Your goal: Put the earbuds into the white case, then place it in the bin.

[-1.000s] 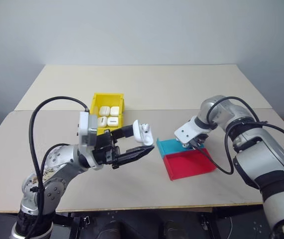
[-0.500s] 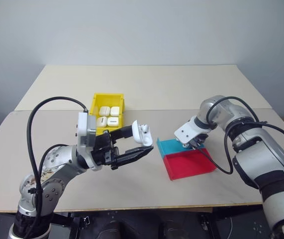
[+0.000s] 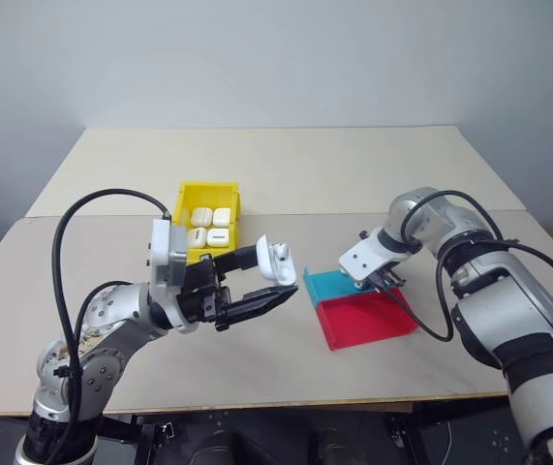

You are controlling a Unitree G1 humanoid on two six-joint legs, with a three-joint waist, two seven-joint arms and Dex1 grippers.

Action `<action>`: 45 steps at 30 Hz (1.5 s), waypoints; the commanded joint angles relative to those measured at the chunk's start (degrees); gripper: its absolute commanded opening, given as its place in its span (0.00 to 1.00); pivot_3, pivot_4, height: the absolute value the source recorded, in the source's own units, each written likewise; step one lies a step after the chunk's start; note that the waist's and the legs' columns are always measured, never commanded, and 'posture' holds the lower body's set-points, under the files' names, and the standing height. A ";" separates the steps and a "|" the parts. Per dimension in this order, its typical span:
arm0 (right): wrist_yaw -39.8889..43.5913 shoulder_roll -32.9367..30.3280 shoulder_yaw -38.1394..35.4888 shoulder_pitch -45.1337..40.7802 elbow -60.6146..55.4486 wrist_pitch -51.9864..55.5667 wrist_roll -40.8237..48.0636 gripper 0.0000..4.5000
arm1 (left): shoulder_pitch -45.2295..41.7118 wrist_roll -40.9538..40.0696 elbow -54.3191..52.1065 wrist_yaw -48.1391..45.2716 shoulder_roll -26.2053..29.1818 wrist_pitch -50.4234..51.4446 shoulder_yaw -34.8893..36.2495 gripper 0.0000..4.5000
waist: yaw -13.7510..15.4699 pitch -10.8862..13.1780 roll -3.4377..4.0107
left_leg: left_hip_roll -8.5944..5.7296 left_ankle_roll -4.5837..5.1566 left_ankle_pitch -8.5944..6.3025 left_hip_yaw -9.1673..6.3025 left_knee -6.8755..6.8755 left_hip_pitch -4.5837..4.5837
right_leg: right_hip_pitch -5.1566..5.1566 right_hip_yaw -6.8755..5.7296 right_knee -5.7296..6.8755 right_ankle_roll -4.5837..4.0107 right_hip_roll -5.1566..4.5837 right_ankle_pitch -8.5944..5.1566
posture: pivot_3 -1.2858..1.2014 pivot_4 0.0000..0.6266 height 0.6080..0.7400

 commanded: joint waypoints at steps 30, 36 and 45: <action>-19.68 -7.85 -47.66 27.63 -78.59 91.79 84.54 0.13 | -10.81 -1.14 8.72 -5.06 -0.06 1.02 -1.55 0.62 | 1.15 0.02 0.02 | -0.01 0.39 -0.23 -0.08 -0.05 -0.14 | -0.09 -0.05 0.01 -0.03 0.01 0.02 | 0.52 0.24 1.00; -39.53 0.14 -50.76 34.29 -92.64 95.06 97.43 0.13 | -16.67 0.29 13.75 -6.59 -1.28 2.27 -4.17 0.62 | 1.58 0.01 0.02 | -0.04 0.45 -0.26 -0.08 -0.04 -0.18 | -0.08 -0.05 -0.04 -0.02 -0.01 0.01 | 0.52 0.24 1.00; -49.13 1.01 -47.55 37.40 -97.56 94.26 102.22 0.13 | -19.82 1.65 16.70 -7.96 -3.63 2.23 -4.77 0.62 | 1.47 0.01 0.02 | -0.06 0.46 -0.27 -0.07 -0.05 -0.20 | -0.10 -0.03 -0.05 -0.02 -0.02 0.01 | 0.52 0.24 1.00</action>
